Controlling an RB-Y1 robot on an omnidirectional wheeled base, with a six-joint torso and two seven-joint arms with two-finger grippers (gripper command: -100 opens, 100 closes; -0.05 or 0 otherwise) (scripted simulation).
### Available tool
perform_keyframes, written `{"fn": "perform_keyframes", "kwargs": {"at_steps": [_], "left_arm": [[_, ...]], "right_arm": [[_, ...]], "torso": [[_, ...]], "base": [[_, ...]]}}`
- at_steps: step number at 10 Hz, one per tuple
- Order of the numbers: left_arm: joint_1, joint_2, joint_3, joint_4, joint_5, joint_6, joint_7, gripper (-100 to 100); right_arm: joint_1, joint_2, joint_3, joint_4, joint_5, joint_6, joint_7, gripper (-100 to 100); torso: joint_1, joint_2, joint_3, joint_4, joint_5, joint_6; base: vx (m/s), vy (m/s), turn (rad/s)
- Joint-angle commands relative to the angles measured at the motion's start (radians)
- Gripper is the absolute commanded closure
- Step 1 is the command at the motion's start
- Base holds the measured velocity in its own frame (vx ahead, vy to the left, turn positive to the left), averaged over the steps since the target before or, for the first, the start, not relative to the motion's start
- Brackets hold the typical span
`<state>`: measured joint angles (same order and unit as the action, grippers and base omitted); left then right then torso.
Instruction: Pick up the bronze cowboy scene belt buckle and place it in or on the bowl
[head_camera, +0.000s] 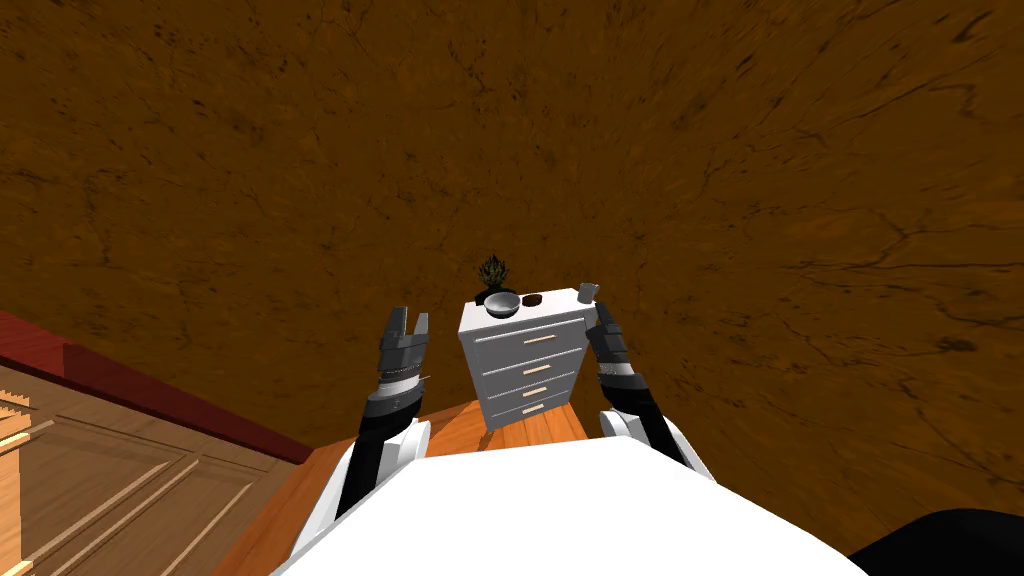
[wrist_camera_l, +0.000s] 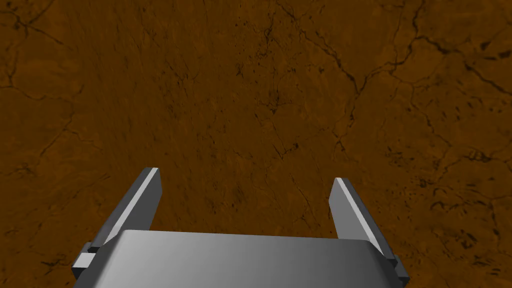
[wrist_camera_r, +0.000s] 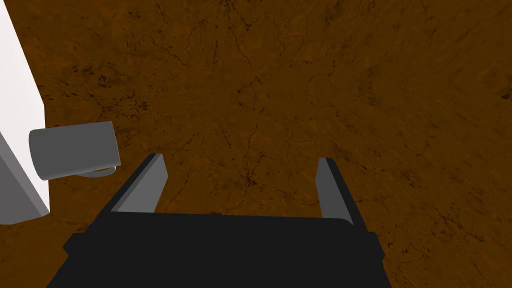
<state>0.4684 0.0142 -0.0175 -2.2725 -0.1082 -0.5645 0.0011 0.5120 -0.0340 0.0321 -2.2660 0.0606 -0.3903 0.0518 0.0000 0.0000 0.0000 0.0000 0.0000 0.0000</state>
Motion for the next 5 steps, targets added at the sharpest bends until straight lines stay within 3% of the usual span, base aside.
{"fn": "perform_keyframes", "kwargs": {"at_steps": [1, 5], "left_arm": [[0.000, 0.000, 0.000, 0.000, 0.000, 0.000, 0.000, 0], [0.000, 0.000, 0.000, 0.000, 0.000, 0.000, 0.000, 0]], "right_arm": [[-0.006, -0.031, -0.004, 0.005, 0.000, -0.008, -0.003, -100], [-0.042, -0.152, -0.025, 0.035, 0.001, -0.054, -0.020, -100]], "torso": [[0.000, 0.000, 0.000, 0.000, 0.000, 0.000], [-0.001, 0.002, 0.001, 0.000, 0.000, 0.000]], "base": [[-0.007, -0.001, 0.068], [-0.027, -0.005, 0.129]]}}
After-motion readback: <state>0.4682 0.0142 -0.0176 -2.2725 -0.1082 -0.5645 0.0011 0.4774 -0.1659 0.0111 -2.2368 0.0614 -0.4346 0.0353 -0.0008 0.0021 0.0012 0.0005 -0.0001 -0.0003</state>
